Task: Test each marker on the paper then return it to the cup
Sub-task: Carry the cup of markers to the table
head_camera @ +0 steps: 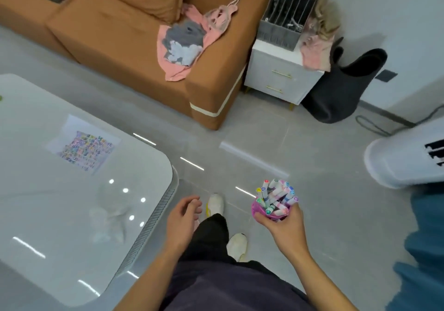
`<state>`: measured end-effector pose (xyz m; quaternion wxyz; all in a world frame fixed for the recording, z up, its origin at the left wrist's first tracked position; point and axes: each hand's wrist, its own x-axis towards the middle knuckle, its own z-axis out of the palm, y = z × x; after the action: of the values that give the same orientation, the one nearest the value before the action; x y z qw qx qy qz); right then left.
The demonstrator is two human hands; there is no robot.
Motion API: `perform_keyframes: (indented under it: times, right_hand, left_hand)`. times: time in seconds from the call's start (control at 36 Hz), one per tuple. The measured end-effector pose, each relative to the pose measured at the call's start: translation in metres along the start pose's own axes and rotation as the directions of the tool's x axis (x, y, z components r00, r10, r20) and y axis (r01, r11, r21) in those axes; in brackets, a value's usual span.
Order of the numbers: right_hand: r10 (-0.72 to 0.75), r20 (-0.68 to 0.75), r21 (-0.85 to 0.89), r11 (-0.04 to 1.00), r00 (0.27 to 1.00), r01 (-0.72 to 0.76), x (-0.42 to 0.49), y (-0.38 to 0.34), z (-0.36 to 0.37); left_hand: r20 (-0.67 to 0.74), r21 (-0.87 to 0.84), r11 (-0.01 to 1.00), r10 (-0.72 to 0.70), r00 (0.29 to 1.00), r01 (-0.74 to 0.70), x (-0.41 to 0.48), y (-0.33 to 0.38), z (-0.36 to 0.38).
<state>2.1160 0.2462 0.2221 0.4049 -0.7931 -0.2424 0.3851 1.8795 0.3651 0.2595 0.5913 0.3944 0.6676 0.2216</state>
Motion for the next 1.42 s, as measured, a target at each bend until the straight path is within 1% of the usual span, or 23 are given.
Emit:
perform_keyframes:
  times: [0.08,0.14,0.22,0.33,0.44,0.56,0.67,0.86,0.97,1.08,1.17,1.22,1.28,1.36,1.42]
  right_hand:
    - [-0.016,0.071,-0.037,0.999,0.997,0.019,0.037,-0.022,0.016]
    - [-0.021,0.112,-0.055,0.998,0.993,0.028,0.063,-0.037,0.029]
    - [-0.024,0.152,-0.085,0.996,0.988,0.037,0.103,-0.062,0.051]
    - [-0.056,0.243,-0.107,0.991,0.968,0.084,0.151,-0.105,0.081]
    - [-0.109,0.297,-0.105,0.984,0.949,0.145,0.183,-0.162,0.109]
    - [-0.139,0.343,-0.105,0.977,0.929,0.185,0.208,-0.210,0.134]
    - [-0.176,0.420,-0.114,0.963,0.890,0.244,0.232,-0.251,0.161]
    - [-0.181,0.533,-0.112,0.953,0.826,0.281,0.288,-0.307,0.207]
    - [-0.194,0.610,-0.131,0.931,0.768,0.339,0.330,-0.333,0.236]
    - [-0.177,0.683,-0.182,0.899,0.709,0.399,0.379,-0.357,0.267]
    - [-0.195,0.724,-0.197,0.860,0.662,0.470,0.406,-0.377,0.292]
    - [-0.189,0.746,-0.197,0.854,0.639,0.482,0.419,-0.392,0.310]
    - [-0.182,0.788,-0.190,0.837,0.589,0.513,0.430,-0.405,0.327]
    - [-0.162,0.822,-0.196,0.820,0.547,0.537,0.438,-0.426,0.356]
    - [-0.156,0.848,-0.191,0.802,0.506,0.567,0.438,-0.440,0.376]
  left_hand:
    - [-0.061,-0.079,0.996,-0.036,0.997,0.031,0.022,0.018,-0.001]
    - [-0.087,-0.109,0.994,-0.038,0.995,0.028,0.039,0.031,-0.004]
    - [-0.116,-0.129,0.991,-0.048,0.992,0.033,0.072,0.049,-0.010]
    - [-0.152,-0.141,0.989,-0.065,0.986,0.044,0.116,0.070,-0.022]
    - [-0.184,-0.132,0.990,-0.065,0.981,0.041,0.148,0.090,-0.037]
    - [-0.226,-0.160,0.985,-0.094,0.970,0.058,0.172,0.110,-0.050]
    - [-0.283,-0.215,0.975,-0.120,0.952,0.059,0.190,0.128,-0.060]
    - [-0.358,-0.295,0.951,-0.202,0.912,0.095,0.231,0.155,-0.069]
    - [-0.420,-0.352,0.931,-0.252,0.872,0.099,0.264,0.171,-0.074]
    - [-0.483,-0.448,0.889,-0.328,0.812,0.093,0.297,0.195,-0.074]
    - [-0.510,-0.514,0.854,-0.380,0.772,0.081,0.316,0.212,-0.075]
    - [-0.535,-0.541,0.839,-0.396,0.746,0.058,0.326,0.222,-0.077]
    - [-0.563,-0.564,0.825,-0.416,0.715,0.036,0.335,0.230,-0.081]
    - [-0.583,-0.618,0.786,-0.460,0.670,0.003,0.344,0.237,-0.090]
    - [-0.591,-0.649,0.761,-0.494,0.638,-0.011,0.349,0.239,-0.099]
